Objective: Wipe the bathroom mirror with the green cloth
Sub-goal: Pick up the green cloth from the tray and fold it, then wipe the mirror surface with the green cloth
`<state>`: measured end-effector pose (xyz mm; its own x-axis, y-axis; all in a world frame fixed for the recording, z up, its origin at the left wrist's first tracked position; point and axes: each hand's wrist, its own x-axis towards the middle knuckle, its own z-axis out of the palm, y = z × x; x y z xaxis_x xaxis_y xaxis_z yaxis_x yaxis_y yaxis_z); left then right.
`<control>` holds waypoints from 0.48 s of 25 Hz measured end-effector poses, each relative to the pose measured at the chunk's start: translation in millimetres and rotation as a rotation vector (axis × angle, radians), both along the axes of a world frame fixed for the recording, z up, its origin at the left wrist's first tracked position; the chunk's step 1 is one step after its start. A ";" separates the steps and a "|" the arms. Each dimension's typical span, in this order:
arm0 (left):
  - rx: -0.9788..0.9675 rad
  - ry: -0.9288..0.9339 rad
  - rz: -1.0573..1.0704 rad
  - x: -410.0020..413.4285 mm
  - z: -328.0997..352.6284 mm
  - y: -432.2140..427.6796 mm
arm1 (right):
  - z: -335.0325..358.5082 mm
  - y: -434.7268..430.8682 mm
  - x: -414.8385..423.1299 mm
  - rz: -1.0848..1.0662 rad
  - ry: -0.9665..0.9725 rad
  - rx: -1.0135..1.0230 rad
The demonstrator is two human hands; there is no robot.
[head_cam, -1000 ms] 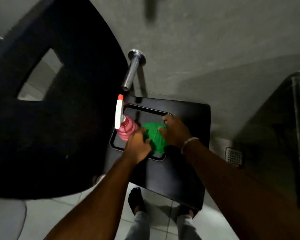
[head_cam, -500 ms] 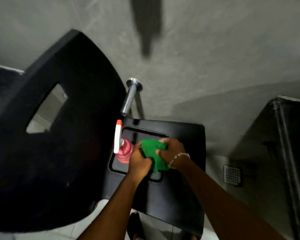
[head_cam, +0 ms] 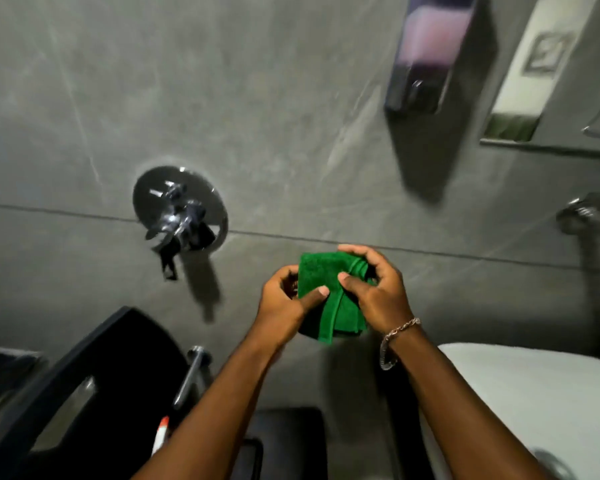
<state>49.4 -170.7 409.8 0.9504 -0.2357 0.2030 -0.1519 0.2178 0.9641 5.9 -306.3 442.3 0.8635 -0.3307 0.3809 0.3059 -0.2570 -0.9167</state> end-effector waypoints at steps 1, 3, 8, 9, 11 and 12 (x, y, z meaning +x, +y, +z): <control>-0.019 -0.050 0.003 -4.4 34.5 -17.7 | 31.4 -14.6 -6.3 -0.034 -0.090 -0.022; -0.060 -0.165 -0.009 -15.1 99.1 -57.5 | 90.5 -50.4 -22.8 -0.093 -0.264 -0.068; -0.063 -0.407 -0.027 -30.3 221.7 -149.7 | 203.1 -137.7 -43.0 -0.193 -0.565 -0.100; -0.060 -0.459 -0.007 -31.1 243.6 -164.6 | 222.3 -153.0 -42.9 -0.212 -0.607 -0.122; -0.052 -0.569 0.019 -29.2 287.5 -194.7 | 264.8 -183.1 -40.1 -0.245 -0.692 -0.166; -0.044 -0.632 0.025 -24.9 313.6 -209.5 | 291.0 -198.9 -35.8 -0.247 -0.738 -0.164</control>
